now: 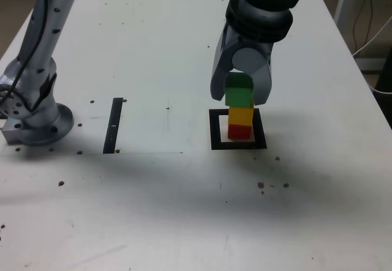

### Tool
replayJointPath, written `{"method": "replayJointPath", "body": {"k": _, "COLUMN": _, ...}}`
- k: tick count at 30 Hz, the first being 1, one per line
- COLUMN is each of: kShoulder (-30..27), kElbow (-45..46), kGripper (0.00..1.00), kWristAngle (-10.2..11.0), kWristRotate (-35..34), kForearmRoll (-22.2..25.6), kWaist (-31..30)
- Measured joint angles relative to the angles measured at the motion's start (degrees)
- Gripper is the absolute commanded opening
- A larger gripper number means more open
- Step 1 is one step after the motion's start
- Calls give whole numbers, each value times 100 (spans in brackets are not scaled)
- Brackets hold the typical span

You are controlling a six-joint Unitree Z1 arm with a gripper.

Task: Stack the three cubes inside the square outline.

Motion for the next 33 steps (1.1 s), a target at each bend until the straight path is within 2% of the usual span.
{"method": "replayJointPath", "body": {"k": 2, "kShoulder": 4, "kElbow": 14, "kGripper": 85, "kWristAngle": 0, "kWristRotate": 23, "kForearmRoll": -14, "kWaist": 0}}
{"method": "replayJointPath", "body": {"k": 5, "kShoulder": 5, "kElbow": 30, "kGripper": 95, "kWristAngle": 0, "kWristRotate": 52, "kForearmRoll": -28, "kWaist": 0}}
{"method": "replayJointPath", "body": {"k": 25, "kShoulder": -21, "kElbow": -6, "kGripper": 100, "kWristAngle": 64, "kWristRotate": 76, "kForearmRoll": -26, "kWaist": 0}}
{"method": "replayJointPath", "body": {"k": 33, "kShoulder": -370, "kElbow": 68, "kGripper": 100, "kWristAngle": 172, "kWristRotate": 59, "kForearmRoll": 12, "kWaist": 0}}
